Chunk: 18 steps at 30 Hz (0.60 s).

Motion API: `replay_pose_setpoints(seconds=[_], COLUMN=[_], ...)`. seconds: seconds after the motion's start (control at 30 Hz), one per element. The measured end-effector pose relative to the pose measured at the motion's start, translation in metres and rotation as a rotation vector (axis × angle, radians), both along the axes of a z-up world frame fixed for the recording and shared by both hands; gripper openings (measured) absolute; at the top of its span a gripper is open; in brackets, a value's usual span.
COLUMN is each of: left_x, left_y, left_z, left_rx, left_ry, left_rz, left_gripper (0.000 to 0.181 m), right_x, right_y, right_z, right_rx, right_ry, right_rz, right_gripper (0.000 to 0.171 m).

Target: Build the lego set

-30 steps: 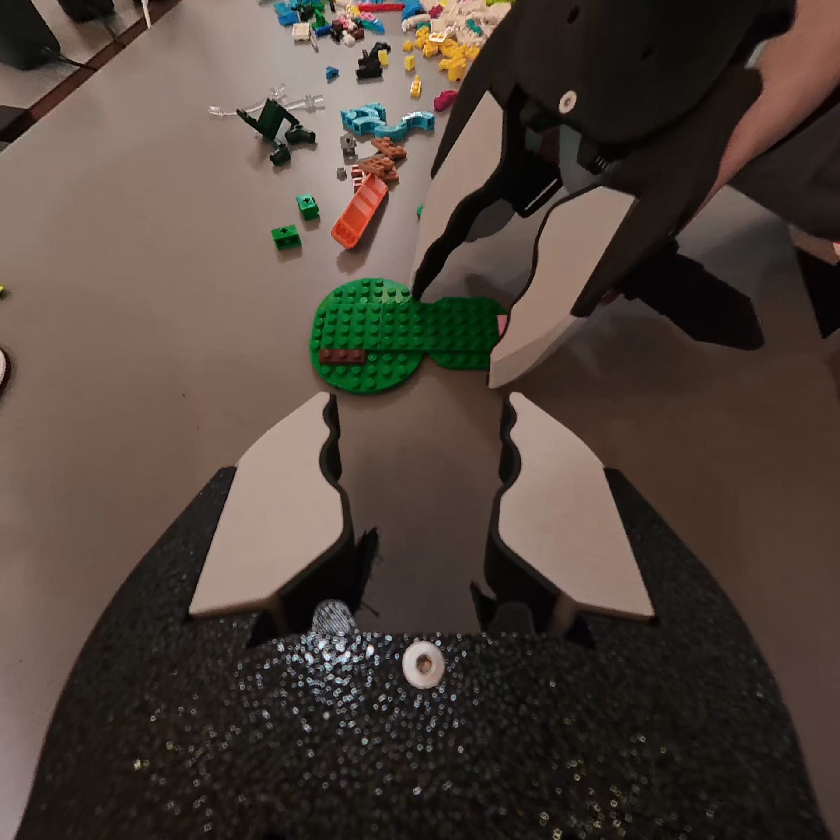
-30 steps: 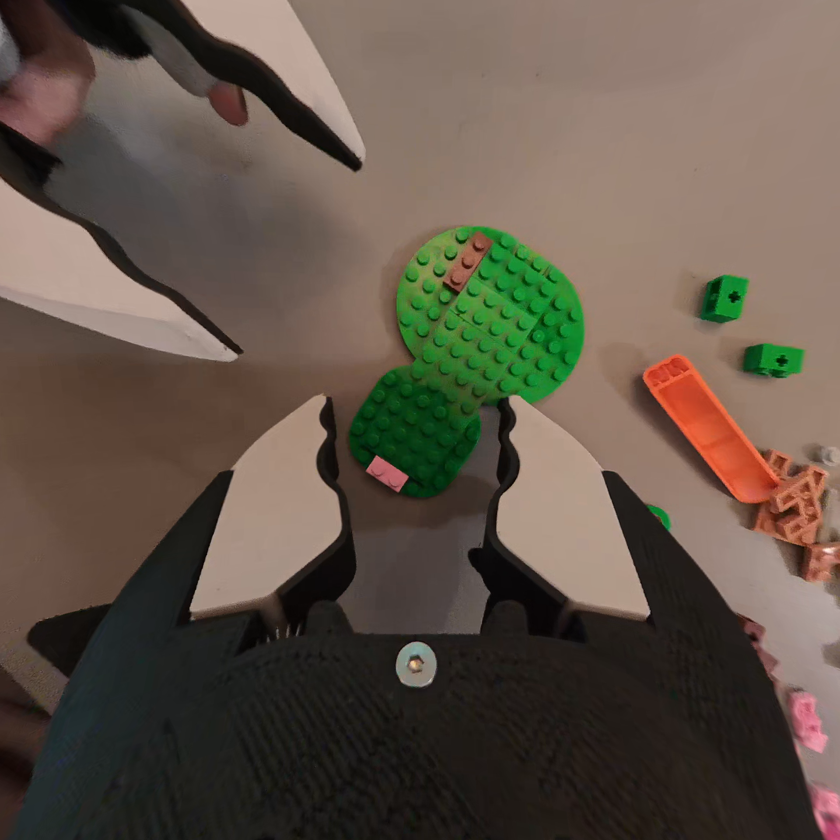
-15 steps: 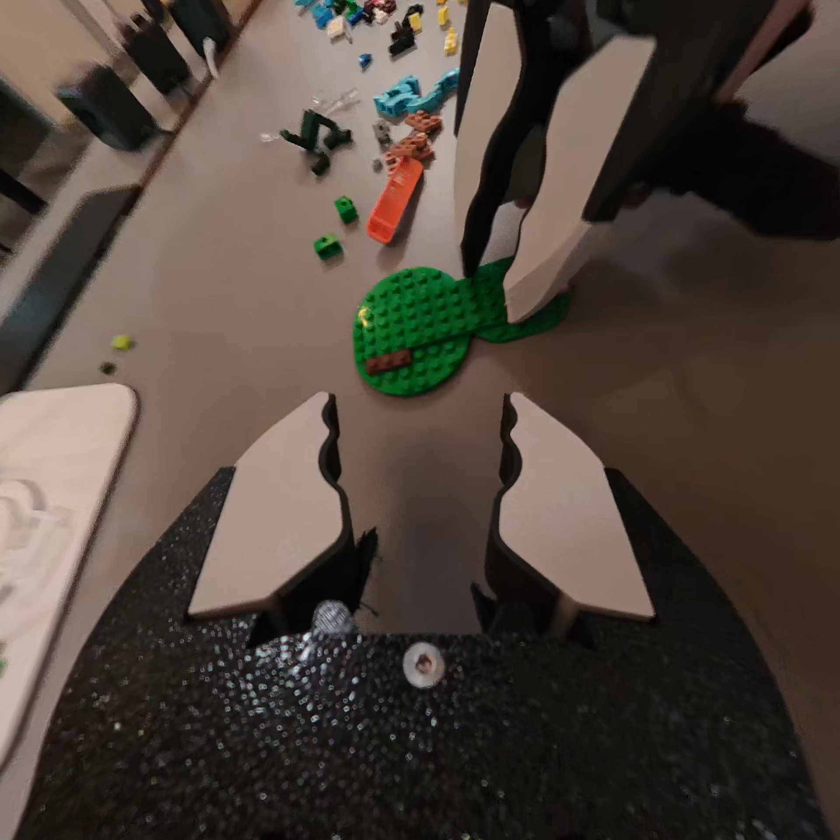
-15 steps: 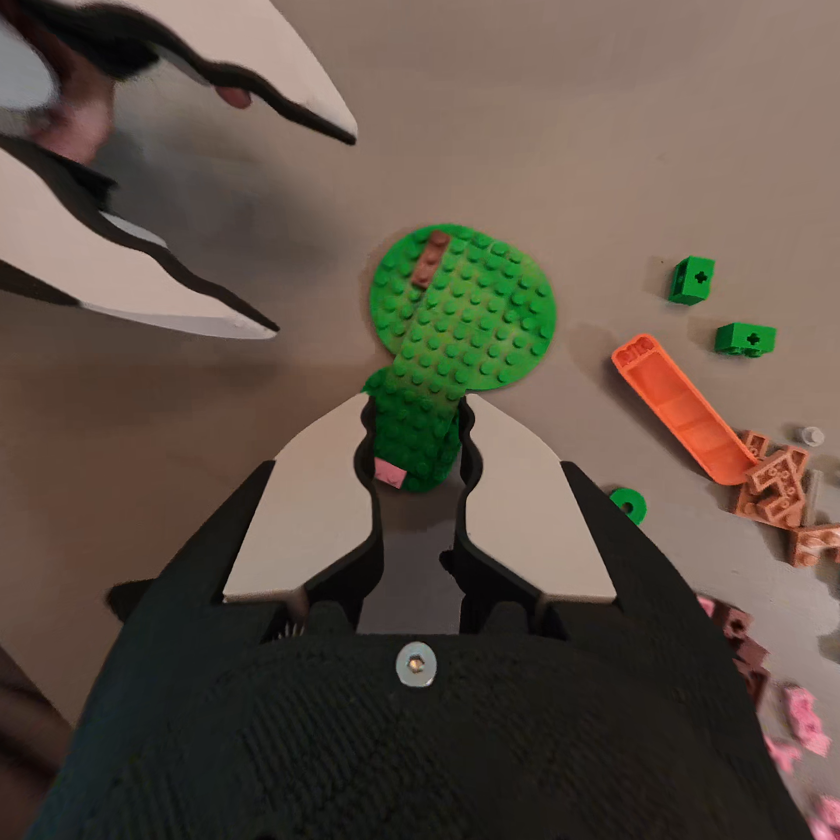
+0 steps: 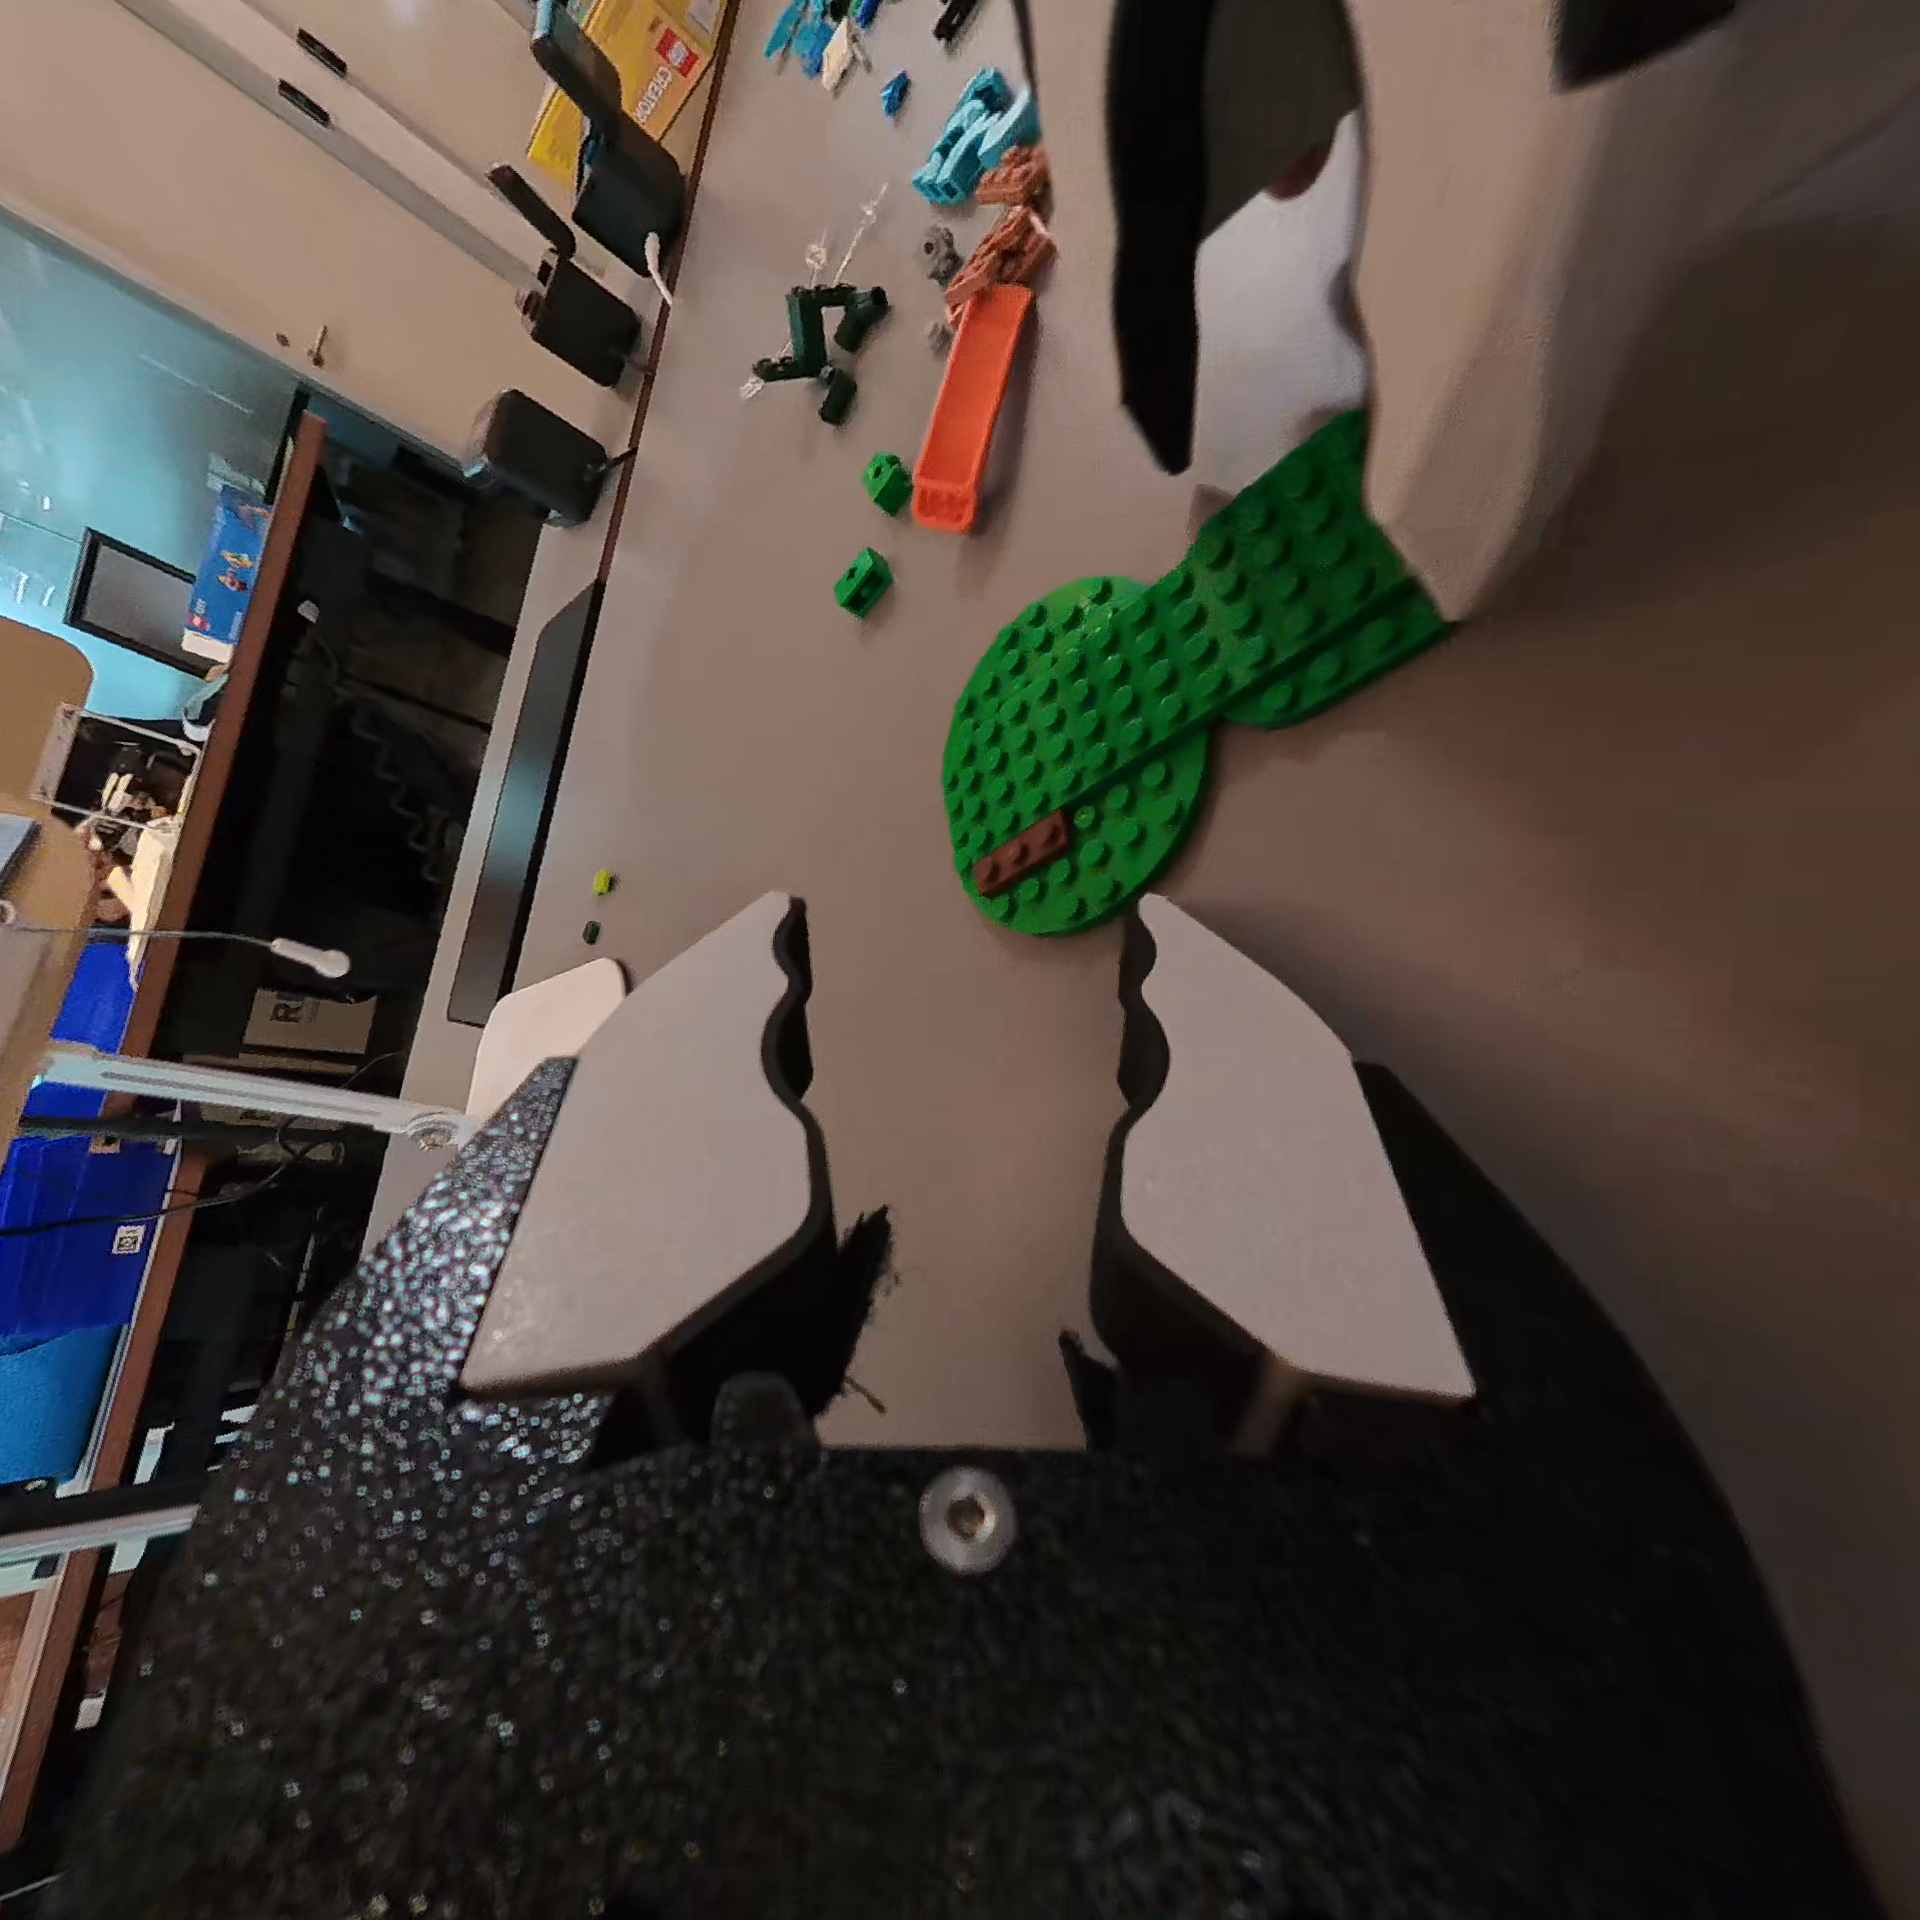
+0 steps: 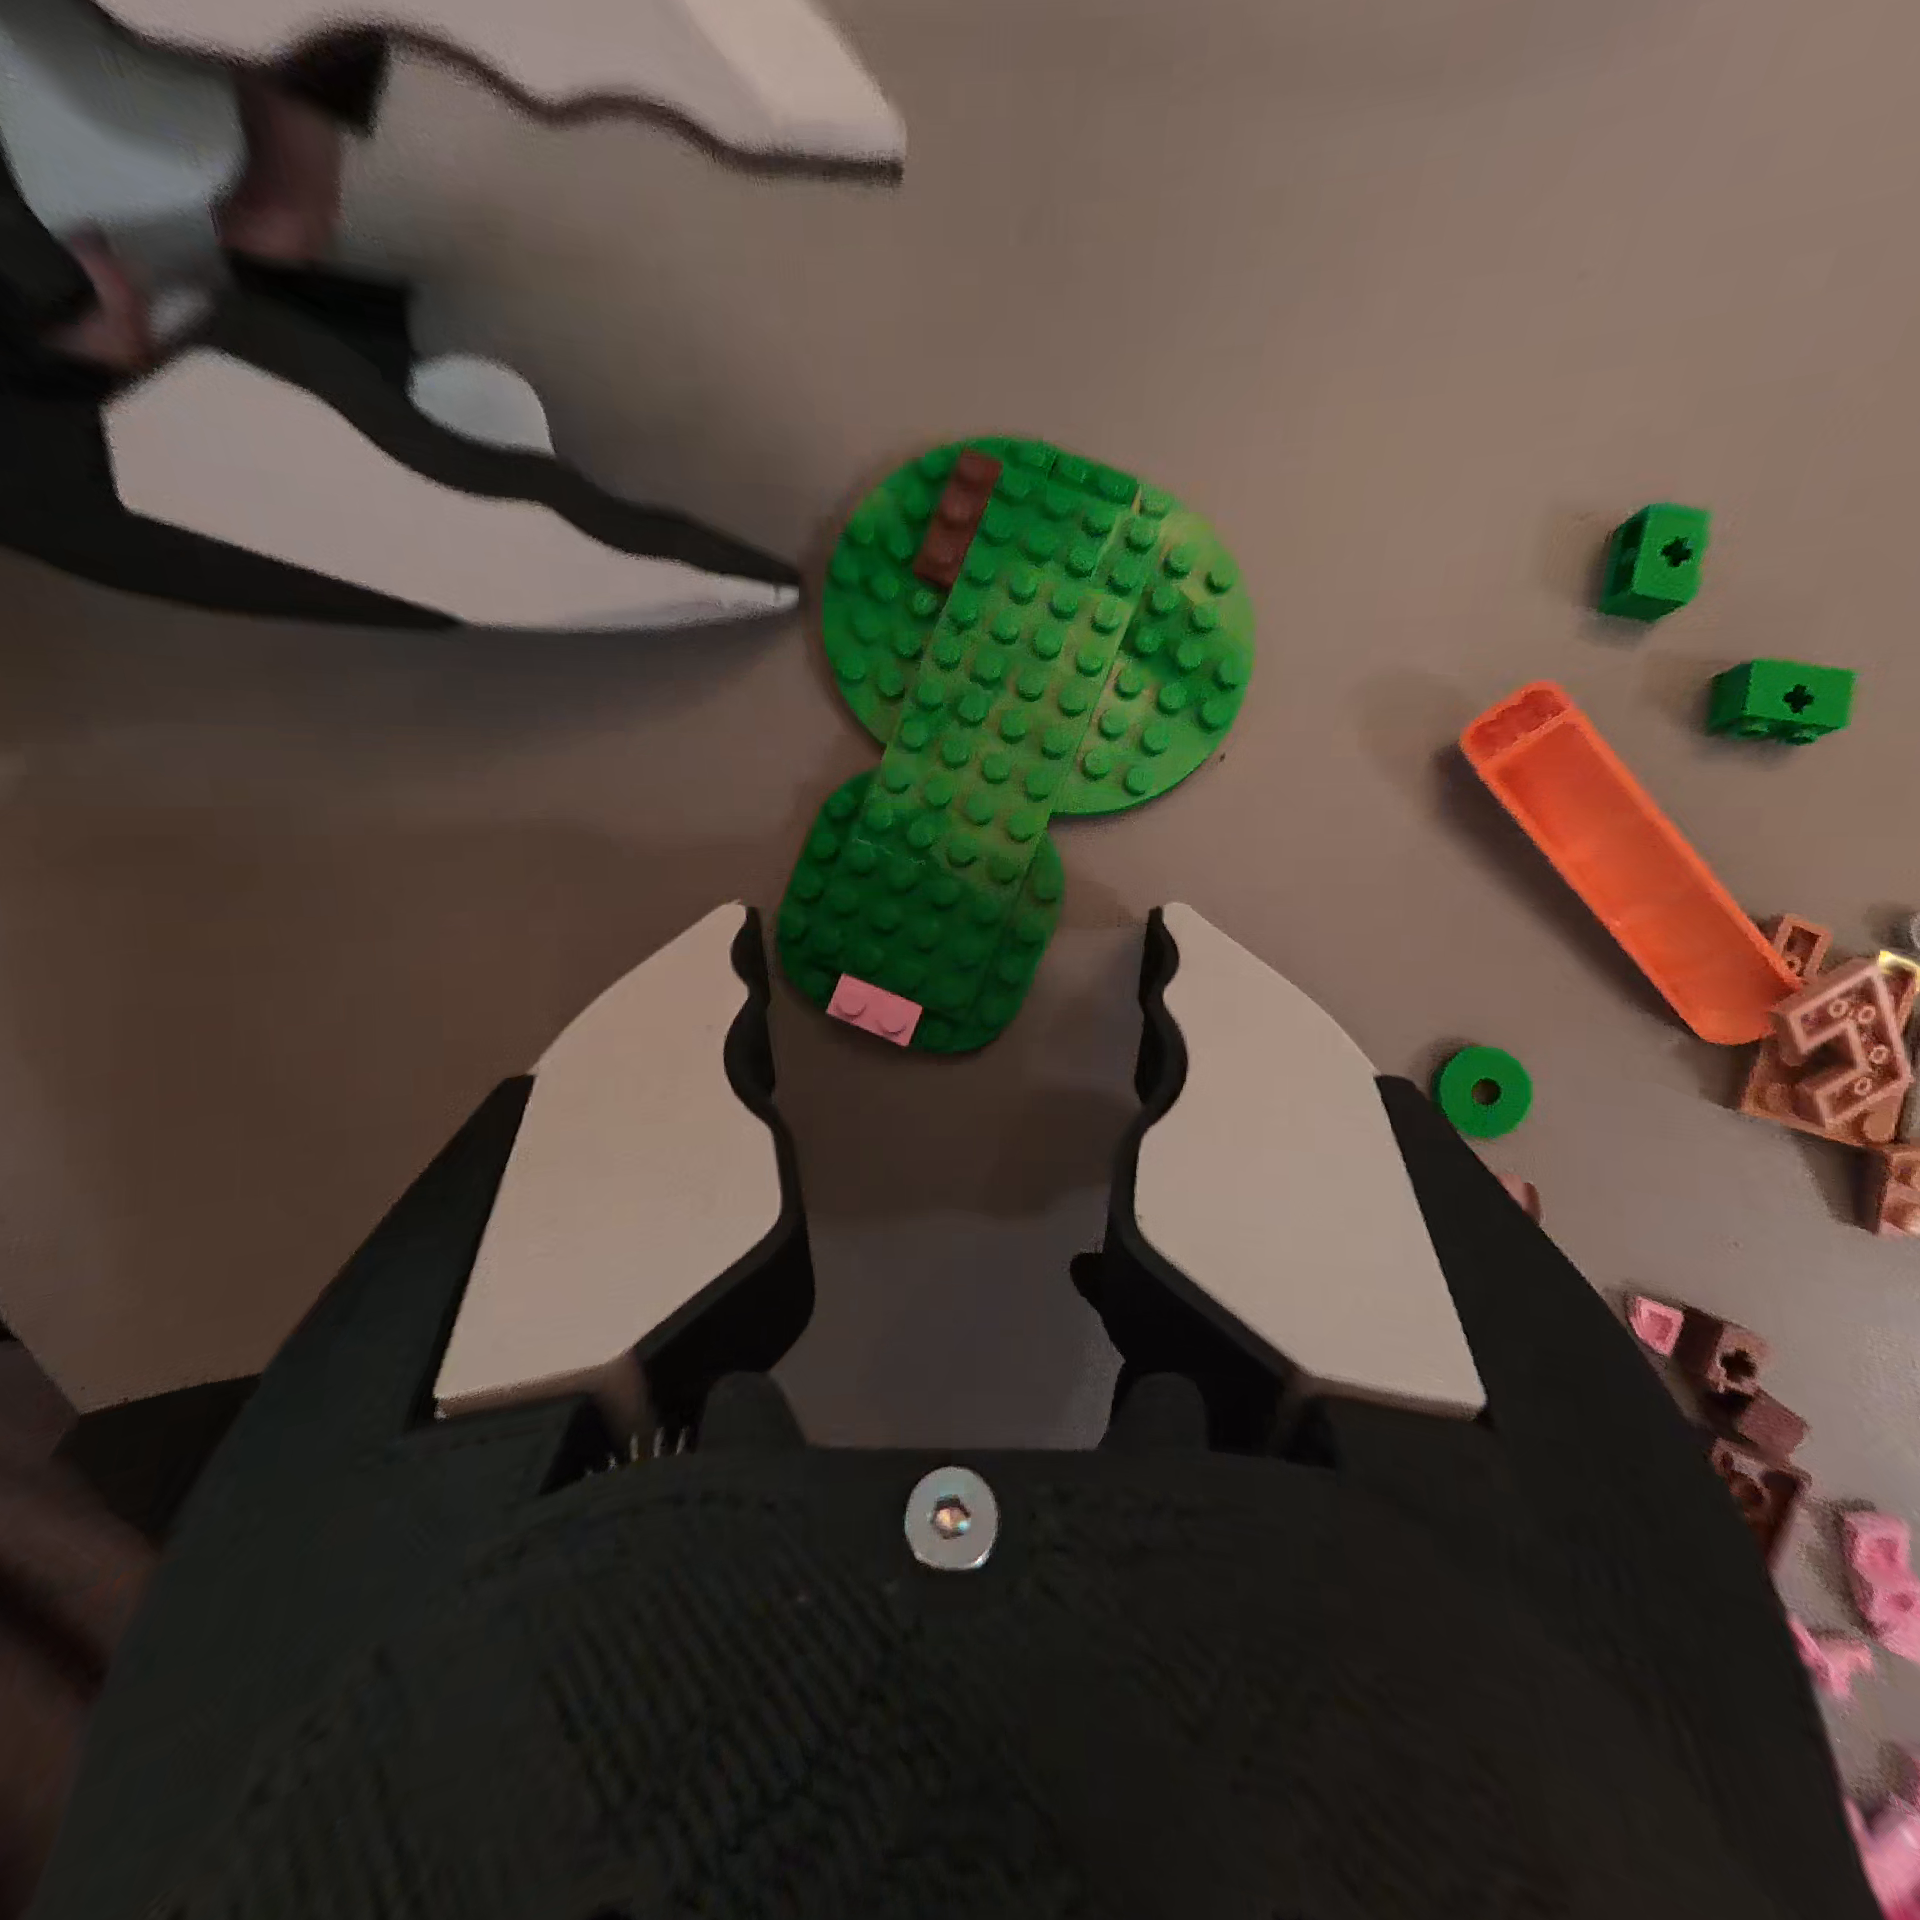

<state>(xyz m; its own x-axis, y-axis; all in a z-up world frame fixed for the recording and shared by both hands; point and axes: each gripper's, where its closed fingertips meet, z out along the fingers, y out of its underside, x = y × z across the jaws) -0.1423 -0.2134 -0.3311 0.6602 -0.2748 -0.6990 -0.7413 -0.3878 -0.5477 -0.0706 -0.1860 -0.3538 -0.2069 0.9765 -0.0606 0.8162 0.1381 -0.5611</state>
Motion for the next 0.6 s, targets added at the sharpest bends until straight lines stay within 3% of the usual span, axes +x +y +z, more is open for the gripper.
replay_pose_setpoints(seconds=[0.03, 0.23, 0.3, 0.37, 0.43, 0.6], left_x=[-0.001, -0.002, 0.0, 0.002, 0.002, 0.006], left_y=[-0.001, -0.003, -0.003, -0.003, -0.004, -0.002], left_z=[0.001, 0.007, 0.006, 0.003, 0.001, 0.006], left_rx=[0.006, 0.025, 0.017, 0.001, -0.006, 0.022], left_ry=[-0.005, -0.04, -0.04, -0.042, -0.038, -0.001], left_rz=[0.003, -0.002, -0.009, -0.017, -0.02, -0.036], left_gripper=[0.057, 0.055, 0.055, 0.056, 0.056, 0.057], right_x=[0.002, -0.009, -0.014, -0.017, -0.018, -0.018], right_y=[-0.002, 0.003, 0.004, 0.003, 0.004, 0.005], right_z=[-0.003, -0.005, -0.005, -0.004, -0.004, 0.003], right_rx=[0.022, 0.039, 0.058, 0.054, 0.039, -0.196], right_ry=[-0.026, -0.044, -0.044, -0.04, -0.031, 0.013], right_rz=[0.006, -0.023, -0.012, 0.0, 0.005, -0.02], right_gripper=[0.071, 0.073, 0.067, 0.049, 0.048, 0.047])
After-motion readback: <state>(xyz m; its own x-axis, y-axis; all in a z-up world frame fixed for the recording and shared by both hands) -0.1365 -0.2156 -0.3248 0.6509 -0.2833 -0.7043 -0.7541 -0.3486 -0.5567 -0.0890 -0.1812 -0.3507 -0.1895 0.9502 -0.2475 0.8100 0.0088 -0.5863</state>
